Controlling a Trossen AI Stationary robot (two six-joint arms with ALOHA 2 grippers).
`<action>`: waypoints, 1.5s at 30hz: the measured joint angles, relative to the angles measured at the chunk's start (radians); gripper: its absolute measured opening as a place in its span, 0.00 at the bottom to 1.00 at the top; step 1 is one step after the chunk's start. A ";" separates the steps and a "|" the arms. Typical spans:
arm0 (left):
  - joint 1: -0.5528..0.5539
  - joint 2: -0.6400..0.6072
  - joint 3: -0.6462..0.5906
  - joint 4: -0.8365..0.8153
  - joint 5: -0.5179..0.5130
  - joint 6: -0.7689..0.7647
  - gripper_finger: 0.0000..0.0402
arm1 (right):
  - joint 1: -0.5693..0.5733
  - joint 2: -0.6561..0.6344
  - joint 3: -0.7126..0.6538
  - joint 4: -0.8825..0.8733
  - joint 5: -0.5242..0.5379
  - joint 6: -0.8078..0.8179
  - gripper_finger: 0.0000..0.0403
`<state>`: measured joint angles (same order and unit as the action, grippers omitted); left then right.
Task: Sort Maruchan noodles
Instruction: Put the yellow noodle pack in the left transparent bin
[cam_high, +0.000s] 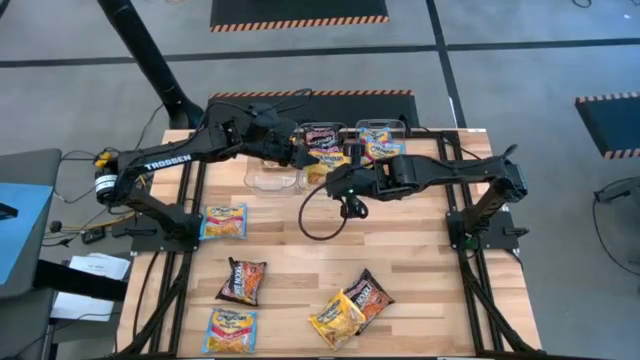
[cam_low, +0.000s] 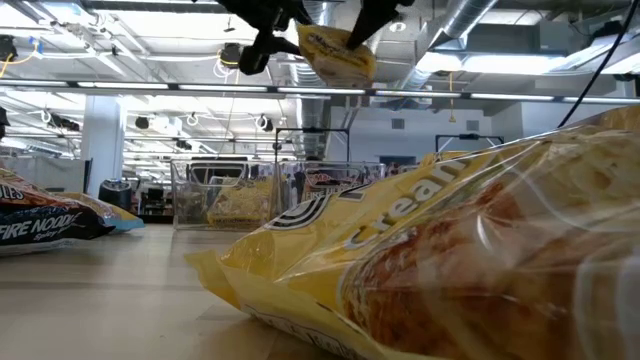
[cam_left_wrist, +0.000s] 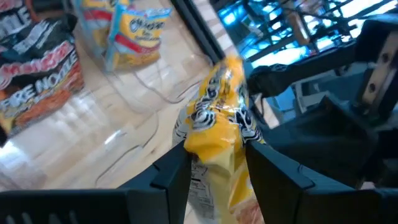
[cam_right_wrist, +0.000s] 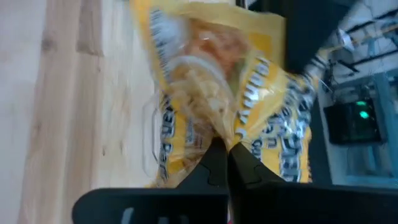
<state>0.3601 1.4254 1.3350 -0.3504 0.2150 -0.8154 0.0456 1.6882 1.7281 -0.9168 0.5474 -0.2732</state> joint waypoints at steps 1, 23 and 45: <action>0.000 0.000 0.000 0.014 0.009 0.000 0.35 | 0.000 0.000 0.001 0.009 -0.011 -0.008 0.00; -0.001 -0.001 0.002 0.079 0.073 0.148 0.02 | -0.009 0.002 0.002 -0.002 -0.007 -0.016 0.02; 0.107 -0.020 -0.002 -0.081 0.111 0.396 0.00 | -0.008 -0.023 0.085 -0.074 0.014 0.390 0.41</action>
<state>0.4675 1.4055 1.3334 -0.4310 0.3264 -0.4196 0.0376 1.6649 1.8134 -0.9905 0.5616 0.1171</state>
